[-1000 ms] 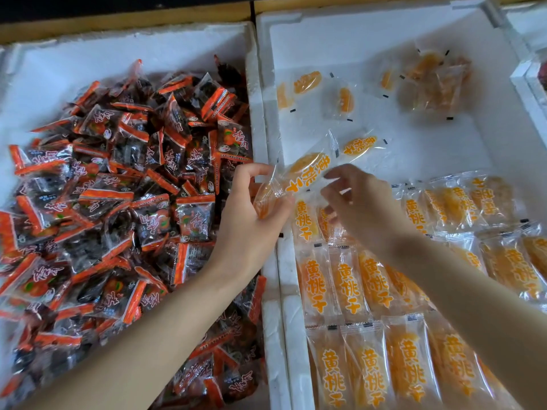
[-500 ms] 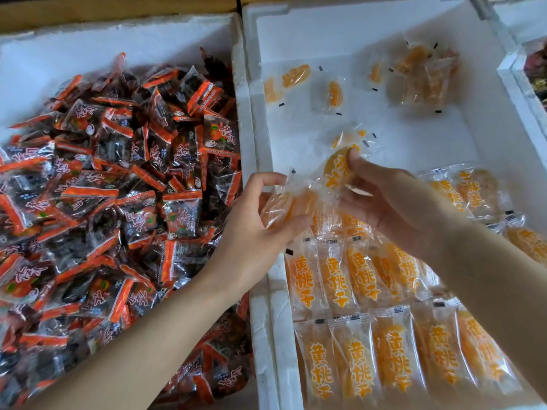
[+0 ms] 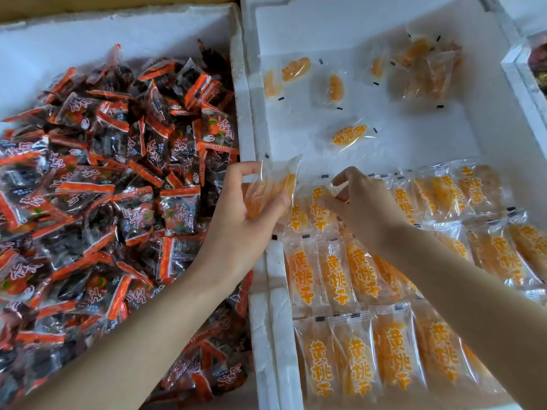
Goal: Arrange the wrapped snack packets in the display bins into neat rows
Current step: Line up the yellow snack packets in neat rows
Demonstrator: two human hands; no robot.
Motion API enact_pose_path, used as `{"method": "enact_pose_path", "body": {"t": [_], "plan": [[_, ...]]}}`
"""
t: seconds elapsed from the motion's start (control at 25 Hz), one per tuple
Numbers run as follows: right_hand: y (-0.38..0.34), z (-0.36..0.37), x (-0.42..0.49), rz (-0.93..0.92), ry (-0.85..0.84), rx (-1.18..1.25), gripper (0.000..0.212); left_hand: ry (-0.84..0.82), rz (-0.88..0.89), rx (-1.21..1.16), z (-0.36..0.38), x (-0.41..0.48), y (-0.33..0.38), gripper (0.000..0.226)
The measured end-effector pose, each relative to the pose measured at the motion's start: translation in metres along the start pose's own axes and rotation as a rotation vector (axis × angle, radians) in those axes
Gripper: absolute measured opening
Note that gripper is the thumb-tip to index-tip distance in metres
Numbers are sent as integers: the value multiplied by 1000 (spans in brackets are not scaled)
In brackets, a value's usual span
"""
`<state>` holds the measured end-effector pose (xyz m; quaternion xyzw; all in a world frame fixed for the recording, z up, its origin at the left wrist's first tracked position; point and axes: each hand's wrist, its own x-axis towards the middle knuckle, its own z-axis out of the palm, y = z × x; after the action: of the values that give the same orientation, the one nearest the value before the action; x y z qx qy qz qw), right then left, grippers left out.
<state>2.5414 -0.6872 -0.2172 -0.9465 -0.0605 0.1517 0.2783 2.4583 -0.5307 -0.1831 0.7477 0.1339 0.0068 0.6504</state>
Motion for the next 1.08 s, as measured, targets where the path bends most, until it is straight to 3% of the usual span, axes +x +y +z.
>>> {"method": "enact_pose_path", "body": {"t": [0.16,0.24,0.36,0.44,0.56,0.72,0.92,1.08], "plan": [[-2,-7,-5,-78,33,-146,50,-43,-100,-110,6,-3,-2,26],[-9,-13,-15,-128,78,89,43,-72,-138,-173,8,-3,-2,20],[-22,-21,-38,-48,-98,635,34,-150,-168,-252,13,-1,-6,20],[-21,-23,-49,-24,-180,692,38,-217,-177,-270,17,-1,-8,19],[-13,-29,-57,28,-230,841,31,-313,-107,-167,25,-6,-9,21],[6,-35,-64,102,-224,974,25,-343,24,58,38,-10,-5,42],[34,-45,-73,148,-76,1045,19,-330,-42,50,54,-10,-2,41],[52,-57,-85,163,-66,1127,9,-351,7,95,74,-10,-2,38]]}}
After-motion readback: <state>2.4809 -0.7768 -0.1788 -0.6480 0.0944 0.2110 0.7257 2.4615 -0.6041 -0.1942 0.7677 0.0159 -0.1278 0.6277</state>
